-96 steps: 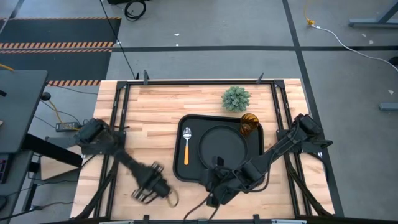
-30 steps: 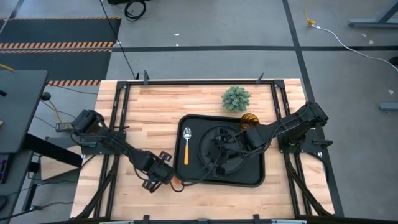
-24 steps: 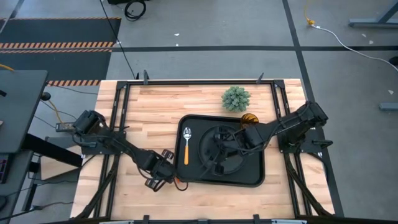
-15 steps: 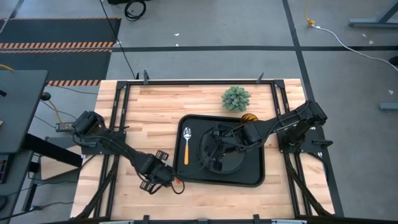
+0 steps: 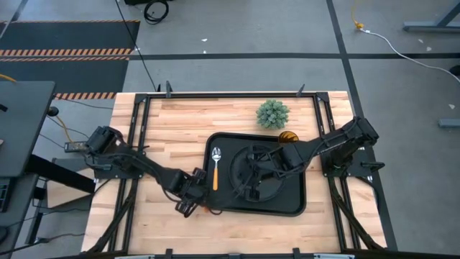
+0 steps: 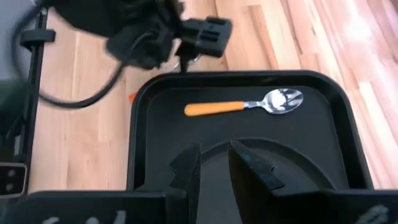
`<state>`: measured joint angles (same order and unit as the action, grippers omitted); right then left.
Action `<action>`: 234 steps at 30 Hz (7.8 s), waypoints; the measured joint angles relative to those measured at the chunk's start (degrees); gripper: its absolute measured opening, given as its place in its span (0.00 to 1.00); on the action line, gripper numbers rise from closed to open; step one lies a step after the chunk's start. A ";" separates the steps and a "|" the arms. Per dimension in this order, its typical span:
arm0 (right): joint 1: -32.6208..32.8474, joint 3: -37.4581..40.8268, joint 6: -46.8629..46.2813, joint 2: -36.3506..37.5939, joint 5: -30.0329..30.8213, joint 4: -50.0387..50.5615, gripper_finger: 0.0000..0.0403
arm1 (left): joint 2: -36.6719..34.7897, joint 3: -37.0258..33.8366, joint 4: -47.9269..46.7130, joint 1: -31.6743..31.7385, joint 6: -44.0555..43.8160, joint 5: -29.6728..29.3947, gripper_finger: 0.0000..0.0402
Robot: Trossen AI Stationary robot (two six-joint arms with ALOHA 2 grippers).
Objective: Pick and place plate/cup/fork/spoon on tray
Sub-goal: Put the orange fork on the black serving tray
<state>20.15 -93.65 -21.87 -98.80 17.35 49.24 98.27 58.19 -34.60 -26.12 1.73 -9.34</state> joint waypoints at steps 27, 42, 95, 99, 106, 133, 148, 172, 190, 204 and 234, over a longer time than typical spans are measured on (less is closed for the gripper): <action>1.59 0.00 -3.87 -0.02 2.02 2.18 0.22 | -0.09 0.33 -5.10 1.97 4.78 2.98 0.47; 1.16 0.00 -6.35 -0.02 0.37 4.84 0.22 | -0.52 -7.25 -1.26 1.48 2.59 5.82 0.45; 10.64 8.70 -17.62 -0.04 -3.48 14.70 0.22 | -0.10 18.03 -27.46 19.43 31.05 2.73 0.03; 10.61 8.70 -18.49 -0.04 -3.31 14.72 0.22 | -0.12 18.03 -29.30 19.58 26.50 4.51 0.06; 11.81 8.70 -20.30 -0.04 -2.84 14.68 0.22 | -0.09 15.60 -23.79 19.58 17.73 5.91 0.15; 10.03 8.70 -19.98 -0.04 -0.89 14.70 0.22 | -0.15 -1.62 -2.55 25.01 13.66 6.17 0.60; 9.53 8.70 -19.98 -0.02 -0.62 14.48 0.22 | -0.41 -8.72 12.19 25.27 13.03 10.92 0.42; 5.81 7.30 -4.74 0.02 1.49 7.81 0.22 | -15.15 -6.33 13.59 24.41 -16.99 4.98 0.03; 13.20 11.74 -1.76 11.96 4.58 -1.04 0.22 | -10.70 -6.34 43.93 18.26 -42.41 -2.81 0.06; 15.36 29.01 -11.66 19.65 6.58 -4.36 0.22 | -9.68 -6.33 42.14 18.14 -59.43 -7.43 0.04; 13.72 29.18 -7.60 20.17 5.28 -1.50 0.22 | -37.08 -6.27 21.42 5.96 -56.85 -45.42 0.03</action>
<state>33.86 -64.47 -29.47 -78.63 22.64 47.74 61.19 51.92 -13.18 -20.17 -55.12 -54.75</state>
